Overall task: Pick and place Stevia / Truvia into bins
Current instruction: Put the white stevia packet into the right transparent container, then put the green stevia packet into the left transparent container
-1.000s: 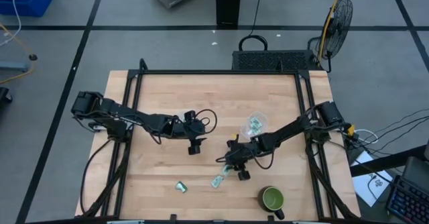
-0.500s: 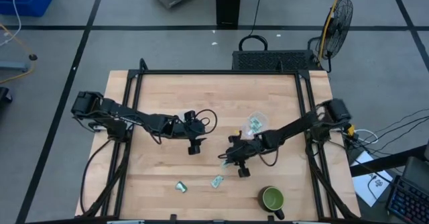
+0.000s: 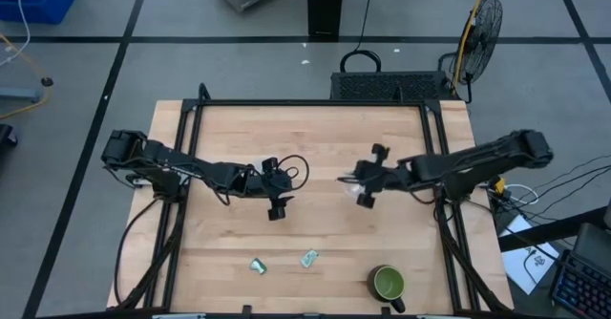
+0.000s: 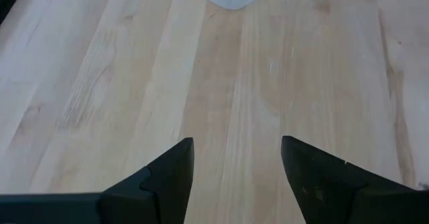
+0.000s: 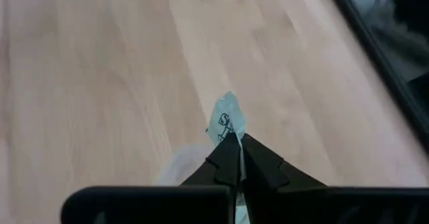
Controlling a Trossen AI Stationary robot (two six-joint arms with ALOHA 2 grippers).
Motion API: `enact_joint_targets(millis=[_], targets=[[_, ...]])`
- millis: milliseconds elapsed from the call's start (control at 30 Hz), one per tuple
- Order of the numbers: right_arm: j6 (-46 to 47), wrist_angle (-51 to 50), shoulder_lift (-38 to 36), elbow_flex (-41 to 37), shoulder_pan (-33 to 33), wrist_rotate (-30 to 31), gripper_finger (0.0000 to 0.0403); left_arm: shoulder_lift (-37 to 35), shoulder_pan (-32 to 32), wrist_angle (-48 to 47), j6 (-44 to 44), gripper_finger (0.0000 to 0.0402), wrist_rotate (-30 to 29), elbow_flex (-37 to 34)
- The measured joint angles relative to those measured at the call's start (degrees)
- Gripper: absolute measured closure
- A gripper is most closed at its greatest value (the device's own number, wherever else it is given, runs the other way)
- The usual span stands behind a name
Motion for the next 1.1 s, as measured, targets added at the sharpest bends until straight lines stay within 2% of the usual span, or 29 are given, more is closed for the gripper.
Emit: enact_joint_targets(millis=[133, 267, 433, 533, 667, 933, 1100], targets=[[2.26, -0.59, -2.79, -4.83, -2.78, -5.98, 0.0402, 0.00, -0.02, 0.00, -0.14, 0.0169, -0.02, 0.00], [3.33, -0.06, -3.03, -10.23, -4.74, -7.14, 0.0402, 0.00, 0.00, 0.08, -0.12, 0.0169, 0.00, 0.00], [0.91, 8.50, -3.07, -14.18, -6.90, -13.60, 0.0402, 0.00, 0.00, 0.40, -0.05, 0.0169, -0.02, 0.00], [0.29, 8.96, -2.92, -14.72, -8.27, -17.22, 0.0394, 0.00, 0.00, 0.70, -0.07, 0.0169, -0.02, 0.00], [-0.31, 8.88, -2.55, -15.15, -9.57, -20.61, 0.0365, 0.00, 0.00, 1.37, -0.21, 0.0170, -0.03, 0.00], [-2.00, 11.71, -0.88, -15.27, -9.74, -20.50, 0.0284, 0.00, 0.00, 1.79, -0.10, 0.0169, -0.02, 0.00], [-4.22, 18.76, -1.94, -15.26, -9.74, -20.30, 0.0257, 0.00, 0.00, 1.77, 1.32, 0.0170, -0.01, 0.00]])
